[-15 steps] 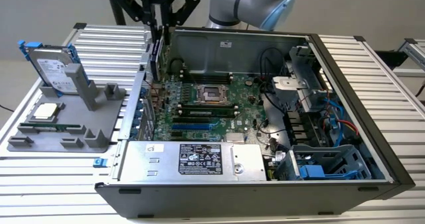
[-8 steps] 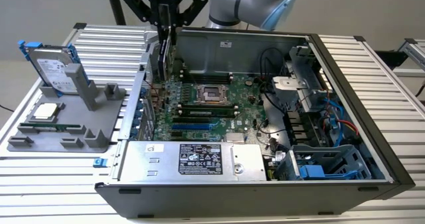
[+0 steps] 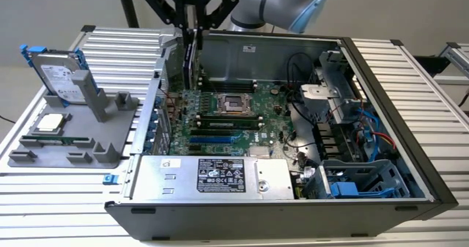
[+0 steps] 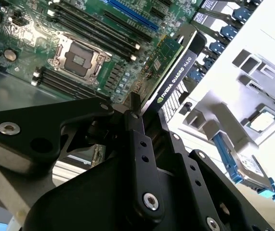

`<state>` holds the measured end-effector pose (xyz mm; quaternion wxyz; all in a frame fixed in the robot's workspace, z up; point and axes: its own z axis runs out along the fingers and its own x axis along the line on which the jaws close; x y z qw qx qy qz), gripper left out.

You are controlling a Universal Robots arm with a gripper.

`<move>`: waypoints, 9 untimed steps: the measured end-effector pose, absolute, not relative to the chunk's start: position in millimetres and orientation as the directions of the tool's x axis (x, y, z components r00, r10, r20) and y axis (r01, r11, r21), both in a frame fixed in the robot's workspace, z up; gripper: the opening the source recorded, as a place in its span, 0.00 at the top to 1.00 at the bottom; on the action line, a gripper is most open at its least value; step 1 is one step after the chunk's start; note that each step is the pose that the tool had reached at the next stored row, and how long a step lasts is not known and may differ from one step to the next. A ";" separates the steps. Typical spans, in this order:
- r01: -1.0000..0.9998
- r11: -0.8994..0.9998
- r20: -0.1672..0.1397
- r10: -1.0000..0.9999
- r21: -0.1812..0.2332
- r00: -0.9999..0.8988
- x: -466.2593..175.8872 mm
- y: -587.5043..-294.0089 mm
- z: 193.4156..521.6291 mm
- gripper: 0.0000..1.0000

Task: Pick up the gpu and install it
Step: 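Pick up the gpu and move the gpu toward the slot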

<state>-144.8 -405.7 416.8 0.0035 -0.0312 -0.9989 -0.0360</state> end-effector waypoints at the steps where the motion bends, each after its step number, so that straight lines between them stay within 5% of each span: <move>1: 0.063 0.995 0.009 0.062 0.072 -0.998 -143.4 -405.7 416.8 1.00; 9: 0.063 0.995 0.009 0.062 0.072 -0.998 -133.9 -405.6 416.8 1.00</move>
